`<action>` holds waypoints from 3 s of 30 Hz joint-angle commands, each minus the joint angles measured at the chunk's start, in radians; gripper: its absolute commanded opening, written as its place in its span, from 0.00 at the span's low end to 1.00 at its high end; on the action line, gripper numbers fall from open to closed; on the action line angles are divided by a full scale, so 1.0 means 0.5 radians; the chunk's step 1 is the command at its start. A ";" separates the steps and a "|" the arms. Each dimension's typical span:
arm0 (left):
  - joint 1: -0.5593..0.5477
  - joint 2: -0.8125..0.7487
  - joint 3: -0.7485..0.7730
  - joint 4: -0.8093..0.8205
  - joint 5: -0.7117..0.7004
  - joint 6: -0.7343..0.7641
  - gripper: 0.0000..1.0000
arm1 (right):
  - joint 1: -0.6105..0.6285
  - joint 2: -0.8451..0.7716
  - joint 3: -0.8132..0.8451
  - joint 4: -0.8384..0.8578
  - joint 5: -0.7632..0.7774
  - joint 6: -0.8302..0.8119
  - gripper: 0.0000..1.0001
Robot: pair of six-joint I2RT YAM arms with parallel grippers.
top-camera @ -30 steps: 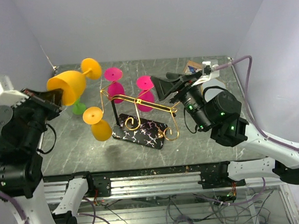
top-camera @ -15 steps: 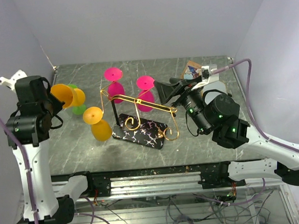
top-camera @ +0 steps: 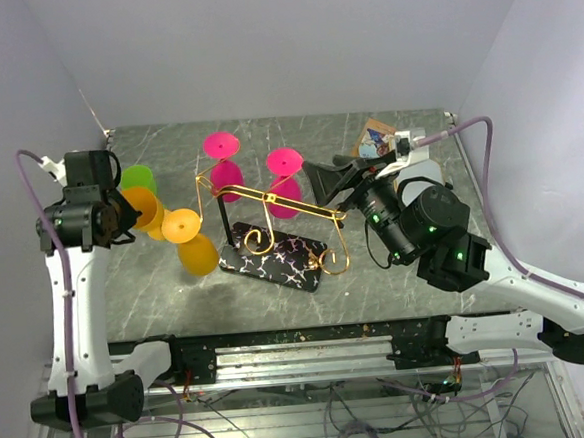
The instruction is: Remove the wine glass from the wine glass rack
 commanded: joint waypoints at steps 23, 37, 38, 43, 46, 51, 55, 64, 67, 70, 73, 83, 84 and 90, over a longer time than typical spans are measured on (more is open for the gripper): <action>0.753 0.317 -0.620 0.328 -0.116 -0.113 0.07 | 0.002 -0.091 -0.116 -0.106 -0.114 -0.092 0.70; 0.804 0.561 -0.594 0.485 -0.102 0.004 0.07 | 0.001 -0.090 -0.118 -0.133 -0.144 -0.129 0.70; 0.805 0.567 -0.598 0.483 -0.114 0.007 0.07 | 0.002 -0.081 -0.111 -0.134 -0.152 -0.135 0.70; 0.814 0.552 -0.626 0.479 -0.123 0.016 0.20 | 0.002 -0.025 -0.067 -0.147 -0.195 -0.143 0.70; 0.814 0.515 -0.608 0.460 -0.139 0.015 0.31 | 0.004 0.031 -0.022 -0.167 -0.210 -0.169 0.69; 0.814 0.416 -0.558 0.418 -0.133 0.028 0.55 | 0.004 0.141 0.077 -0.205 -0.331 -0.256 0.69; 0.815 0.297 -0.480 0.365 -0.107 0.055 0.67 | 0.005 0.238 0.154 -0.195 -0.594 -0.446 0.69; 0.788 0.072 -0.086 0.238 0.276 0.291 0.74 | 0.011 0.467 0.252 -0.144 -1.424 -0.985 0.69; 0.733 0.018 -0.028 0.267 0.601 0.424 0.78 | 0.025 0.560 0.293 -0.149 -1.472 -1.140 0.69; 0.658 -0.002 0.031 0.282 0.884 0.542 0.78 | 0.059 0.660 0.347 -0.167 -1.462 -1.259 0.69; 0.526 -0.023 0.096 0.292 0.902 0.609 0.78 | 0.110 0.738 0.354 -0.104 -1.418 -1.404 0.70; 0.001 -0.144 0.133 0.342 0.347 0.704 0.85 | 0.359 1.107 0.501 -0.065 -1.275 -2.038 0.76; -0.016 -0.148 0.139 0.334 0.286 0.688 0.86 | 0.376 1.144 0.517 -0.062 -1.246 -2.102 0.77; -0.055 -0.168 0.151 0.281 0.067 0.571 0.88 | 0.390 1.387 0.666 0.010 -1.132 -2.264 0.78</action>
